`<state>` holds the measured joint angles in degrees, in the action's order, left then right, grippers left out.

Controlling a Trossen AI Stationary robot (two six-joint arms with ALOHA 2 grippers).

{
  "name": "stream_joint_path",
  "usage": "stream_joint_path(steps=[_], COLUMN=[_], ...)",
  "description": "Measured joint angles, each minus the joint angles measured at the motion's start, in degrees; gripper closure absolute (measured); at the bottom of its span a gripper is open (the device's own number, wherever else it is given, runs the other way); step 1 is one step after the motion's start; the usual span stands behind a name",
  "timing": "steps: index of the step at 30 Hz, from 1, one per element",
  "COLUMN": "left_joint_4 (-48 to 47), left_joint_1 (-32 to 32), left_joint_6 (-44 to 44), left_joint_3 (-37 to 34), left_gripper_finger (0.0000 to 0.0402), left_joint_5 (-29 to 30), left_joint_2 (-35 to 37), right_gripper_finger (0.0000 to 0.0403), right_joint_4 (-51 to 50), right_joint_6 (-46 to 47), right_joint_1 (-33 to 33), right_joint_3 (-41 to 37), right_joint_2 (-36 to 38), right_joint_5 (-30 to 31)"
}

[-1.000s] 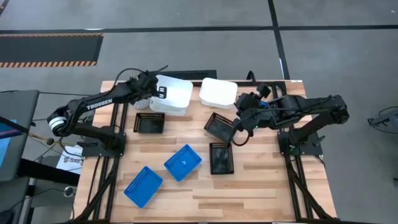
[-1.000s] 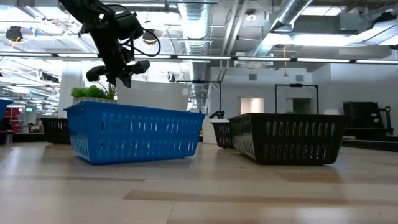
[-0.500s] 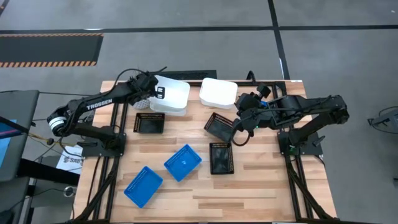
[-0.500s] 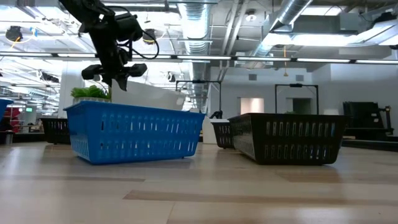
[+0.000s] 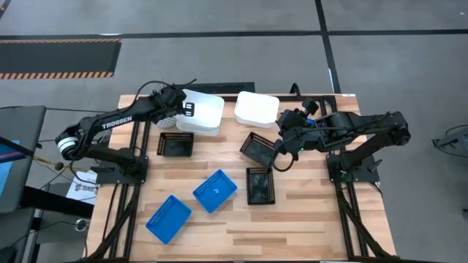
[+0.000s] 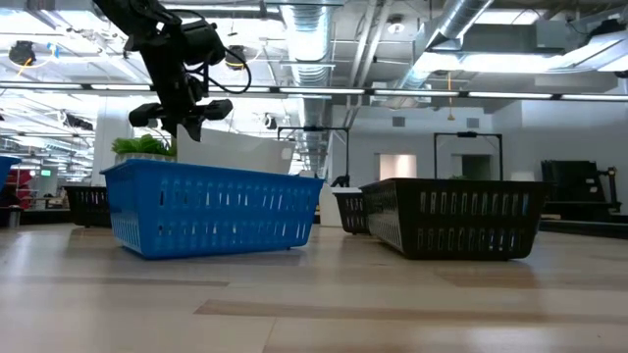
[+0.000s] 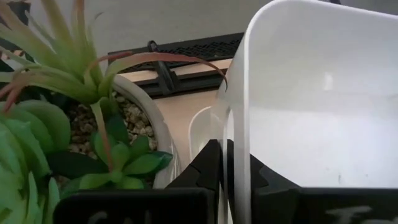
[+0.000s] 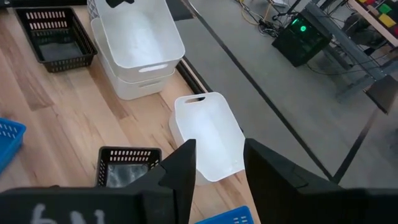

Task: Stack baskets by color
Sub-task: Stack the bottom right white bin on top of the top left white bin

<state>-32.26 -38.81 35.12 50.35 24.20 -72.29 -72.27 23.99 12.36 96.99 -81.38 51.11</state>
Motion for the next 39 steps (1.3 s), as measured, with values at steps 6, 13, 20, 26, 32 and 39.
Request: stream_joint_path(steps=[6, 13, 20, 26, 32, 39], left_joint_4=[0.2, 0.9, 4.0, 4.4, 2.1, -1.5], left_joint_1=[0.0, 0.4, 0.6, 0.6, 0.7, 1.1], left_joint_6=[0.1, -0.2, -2.3, -4.8, -7.3, -8.0], left_joint_3=[0.0, 0.0, 0.0, 0.9, 3.2, 2.0], left_gripper_finger=[0.0395, 0.0337, 0.0281, 0.0253, 0.0248, 0.0248], left_joint_5=[0.4, 0.1, -5.1, -7.7, -8.8, -7.1], left_joint_2=[0.0, 0.0, 0.0, 1.6, 5.3, 5.1], right_gripper_finger=[0.025, 0.0249, 0.0254, 0.0252, 0.0248, 0.0253], right_joint_4=[-0.2, -0.2, -0.1, 2.7, 5.8, 5.9], right_joint_6=[-0.1, -0.3, -0.2, 0.0, -1.7, -4.8], right_joint_1=[0.0, 0.0, -0.9, -4.5, -10.6, -16.0], right_joint_3=[0.0, 0.0, 0.0, 0.0, 0.0, 0.0], right_joint_2=[0.0, 0.0, -0.1, -3.8, -11.1, -17.6], right_joint_5=[0.0, 0.0, 0.0, 0.0, -0.9, -2.2])
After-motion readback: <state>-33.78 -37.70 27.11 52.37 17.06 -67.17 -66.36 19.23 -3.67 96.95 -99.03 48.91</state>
